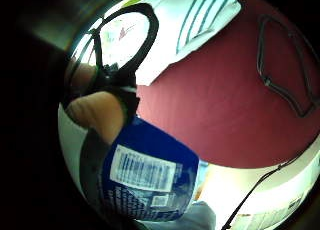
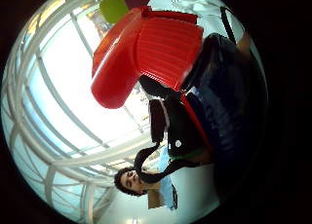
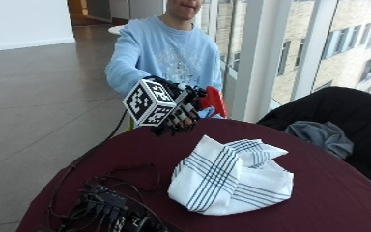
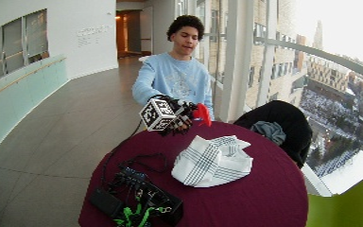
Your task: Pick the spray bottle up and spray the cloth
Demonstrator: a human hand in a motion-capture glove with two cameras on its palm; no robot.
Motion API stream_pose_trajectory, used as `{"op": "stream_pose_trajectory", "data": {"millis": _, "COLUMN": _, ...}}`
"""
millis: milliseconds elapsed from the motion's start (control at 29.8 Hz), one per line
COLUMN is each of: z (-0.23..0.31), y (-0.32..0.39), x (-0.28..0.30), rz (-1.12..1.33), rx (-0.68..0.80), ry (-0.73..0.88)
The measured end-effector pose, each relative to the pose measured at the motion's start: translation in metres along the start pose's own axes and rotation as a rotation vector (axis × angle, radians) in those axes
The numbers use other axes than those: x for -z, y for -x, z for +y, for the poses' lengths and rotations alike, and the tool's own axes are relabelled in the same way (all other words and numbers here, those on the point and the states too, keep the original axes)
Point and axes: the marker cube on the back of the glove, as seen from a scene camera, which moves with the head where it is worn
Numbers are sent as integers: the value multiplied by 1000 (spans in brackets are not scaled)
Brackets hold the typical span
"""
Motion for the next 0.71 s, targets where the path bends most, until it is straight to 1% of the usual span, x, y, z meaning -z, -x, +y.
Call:
{"op": "stream_pose_trajectory", "data": {"millis": 101, "z": 3, "y": 7, "x": -8, "rz": -5, "rx": 58, "ry": -26}}
{"op": "stream_pose_trajectory", "data": {"millis": 269, "z": 8, "y": 26, "x": -28, "rz": -36, "rx": 195, "ry": -79}}
{"op": "stream_pose_trajectory", "data": {"millis": 470, "z": 8, "y": 55, "x": -65, "rz": -89, "rx": 393, "ry": -134}}
{"op": "stream_pose_trajectory", "data": {"millis": 705, "z": -6, "y": 89, "x": -115, "rz": -191, "rx": 628, "ry": -136}}
